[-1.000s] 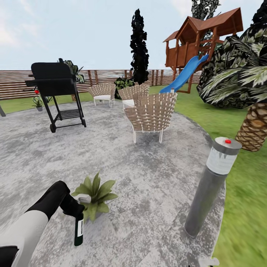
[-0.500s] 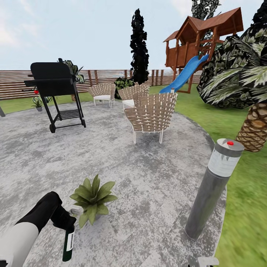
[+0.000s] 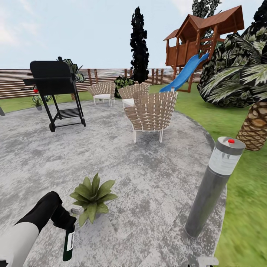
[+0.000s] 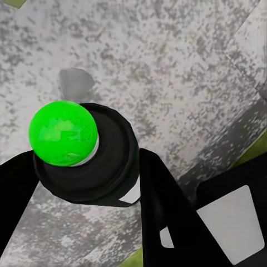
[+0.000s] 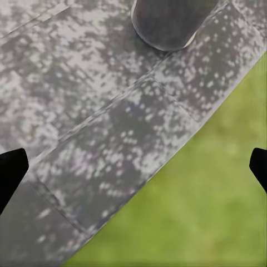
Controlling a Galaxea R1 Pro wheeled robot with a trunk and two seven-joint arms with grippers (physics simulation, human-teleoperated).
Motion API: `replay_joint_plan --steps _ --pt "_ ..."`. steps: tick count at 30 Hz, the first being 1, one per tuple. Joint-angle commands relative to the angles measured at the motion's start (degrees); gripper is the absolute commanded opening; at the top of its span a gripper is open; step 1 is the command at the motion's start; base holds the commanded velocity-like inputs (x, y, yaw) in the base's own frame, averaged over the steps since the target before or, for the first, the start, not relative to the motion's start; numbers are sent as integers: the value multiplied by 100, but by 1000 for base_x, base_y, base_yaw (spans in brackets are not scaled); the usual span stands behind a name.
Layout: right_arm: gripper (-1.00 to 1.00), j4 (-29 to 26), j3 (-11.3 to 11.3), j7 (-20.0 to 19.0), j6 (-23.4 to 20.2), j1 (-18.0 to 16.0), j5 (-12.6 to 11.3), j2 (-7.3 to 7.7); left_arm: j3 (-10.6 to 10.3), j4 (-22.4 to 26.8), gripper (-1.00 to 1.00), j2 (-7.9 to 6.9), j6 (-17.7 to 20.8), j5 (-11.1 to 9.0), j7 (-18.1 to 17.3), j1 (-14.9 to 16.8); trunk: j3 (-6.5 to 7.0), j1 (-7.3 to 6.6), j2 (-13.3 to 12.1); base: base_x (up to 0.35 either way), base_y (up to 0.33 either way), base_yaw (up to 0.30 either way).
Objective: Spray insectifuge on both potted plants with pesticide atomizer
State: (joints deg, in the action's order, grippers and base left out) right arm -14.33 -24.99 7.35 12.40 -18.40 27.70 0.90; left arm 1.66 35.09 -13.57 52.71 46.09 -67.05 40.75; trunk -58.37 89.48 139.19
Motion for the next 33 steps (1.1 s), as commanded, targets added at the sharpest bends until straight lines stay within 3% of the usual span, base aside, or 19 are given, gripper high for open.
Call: replay_joint_plan --steps 1,10,14,17,24,28,33 --pt "100 9 -41 12 29 -6 60 -2 18 6 -100 3 38 49 -54 3 -24 21 44 0 0 0" --pt "100 -9 -50 26 34 -6 64 9 18 6 -100 3 38 49 -52 3 -241 219 405 0 0 0" --pt "100 -9 -43 15 29 -6 86 9 4 6 -100 3 34 49 -37 3 -339 229 410 0 0 0" --pt "100 -14 -42 13 31 -6 93 10 6 6 -100 3 30 49 56 3 -340 229 410 0 0 0" --pt "100 -2 -41 20 26 -6 95 24 59 6 -100 107 53 -12 652 3 -341 229 410 25 7 0" --pt "100 0 -41 21 26 -4 95 30 62 2 -100 165 55 -13 686 3 -341 229 410 218 168 0" --pt "100 -1 -41 26 26 -6 95 33 62 -80 -100 81 42 -13 688 1 -341 229 410 64 209 0"
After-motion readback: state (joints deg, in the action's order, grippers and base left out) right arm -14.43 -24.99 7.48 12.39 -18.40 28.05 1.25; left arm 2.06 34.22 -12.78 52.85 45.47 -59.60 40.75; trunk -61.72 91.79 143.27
